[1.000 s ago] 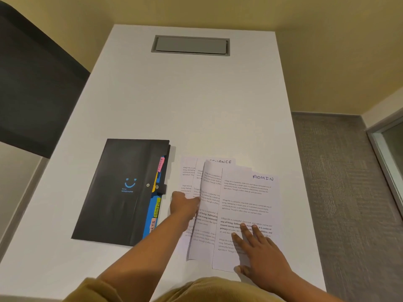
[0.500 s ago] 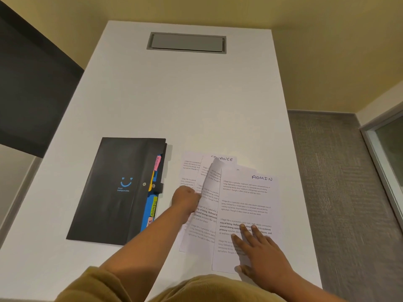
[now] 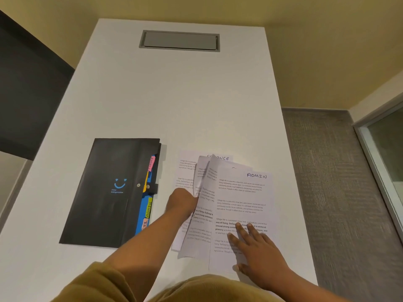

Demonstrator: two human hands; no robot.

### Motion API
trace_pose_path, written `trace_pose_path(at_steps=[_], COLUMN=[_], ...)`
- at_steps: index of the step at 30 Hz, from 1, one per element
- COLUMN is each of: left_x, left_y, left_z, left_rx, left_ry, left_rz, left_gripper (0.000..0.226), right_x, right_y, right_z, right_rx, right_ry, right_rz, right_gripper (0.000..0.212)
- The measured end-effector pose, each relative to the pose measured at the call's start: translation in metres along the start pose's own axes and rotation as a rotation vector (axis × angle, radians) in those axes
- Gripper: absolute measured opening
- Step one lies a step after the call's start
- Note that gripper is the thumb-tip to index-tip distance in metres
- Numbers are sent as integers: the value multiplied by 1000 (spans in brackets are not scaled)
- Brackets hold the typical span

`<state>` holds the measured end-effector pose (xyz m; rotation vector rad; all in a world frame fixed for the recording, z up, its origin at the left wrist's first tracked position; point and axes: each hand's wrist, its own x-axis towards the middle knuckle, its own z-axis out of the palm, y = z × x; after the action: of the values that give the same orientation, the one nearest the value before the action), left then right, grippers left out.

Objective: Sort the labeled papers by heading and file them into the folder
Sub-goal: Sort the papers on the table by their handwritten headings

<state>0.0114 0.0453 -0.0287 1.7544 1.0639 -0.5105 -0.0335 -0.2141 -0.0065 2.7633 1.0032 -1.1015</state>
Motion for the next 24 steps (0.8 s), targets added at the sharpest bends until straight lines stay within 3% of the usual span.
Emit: trace_pose_path(at_steps=[3, 6, 9, 13, 24], left_x=[-4, -9, -9, -6, -16], left_y=[1, 5, 4, -1, -6], left_z=[0, 2, -1, -18, -52], left_rx=[91, -110, -70, 39, 3], left_ry=[71, 13, -23, 132, 361], left_rz=[89, 45, 129, 263, 359], left_gripper=[27, 39, 22, 10, 20], right_x=[3, 5, 4, 4, 1], right_y=[3, 5, 4, 9, 5], right_z=[7, 13, 12, 16, 9], right_rx=[29, 32, -4, -43, -27], right_ry=[58, 85, 78, 76, 103], right_rz=[-2, 7, 11, 49, 20], right_gripper=[79, 80, 83, 89, 81])
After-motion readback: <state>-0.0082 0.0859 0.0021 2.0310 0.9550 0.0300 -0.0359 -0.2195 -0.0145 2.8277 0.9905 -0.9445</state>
